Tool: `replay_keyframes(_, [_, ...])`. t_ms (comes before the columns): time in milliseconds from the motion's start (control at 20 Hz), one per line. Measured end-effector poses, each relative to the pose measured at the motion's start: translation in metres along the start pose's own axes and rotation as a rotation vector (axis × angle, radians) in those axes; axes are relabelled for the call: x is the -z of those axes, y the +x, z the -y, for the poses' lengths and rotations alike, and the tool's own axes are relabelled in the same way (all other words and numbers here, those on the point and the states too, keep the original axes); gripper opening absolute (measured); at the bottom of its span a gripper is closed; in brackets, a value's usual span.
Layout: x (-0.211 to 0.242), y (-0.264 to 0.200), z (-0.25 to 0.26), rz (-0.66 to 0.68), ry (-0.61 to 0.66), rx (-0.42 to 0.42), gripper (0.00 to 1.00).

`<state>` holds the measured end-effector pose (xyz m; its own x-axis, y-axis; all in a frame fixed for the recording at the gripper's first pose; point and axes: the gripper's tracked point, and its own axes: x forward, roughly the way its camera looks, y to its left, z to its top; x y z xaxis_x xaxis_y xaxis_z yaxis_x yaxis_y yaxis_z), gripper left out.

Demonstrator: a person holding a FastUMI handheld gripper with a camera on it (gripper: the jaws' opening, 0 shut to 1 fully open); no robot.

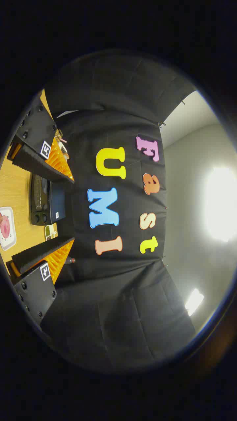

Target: Open the toaster oven, put the food inside, and close the toaster oven door.

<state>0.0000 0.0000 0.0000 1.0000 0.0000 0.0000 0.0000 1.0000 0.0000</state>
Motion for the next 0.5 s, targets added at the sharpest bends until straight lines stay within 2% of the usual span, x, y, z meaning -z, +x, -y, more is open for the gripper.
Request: replay_keyframes(500, [-0.008,-0.005,-0.033,0.013,0.002,-0.047,0.98])
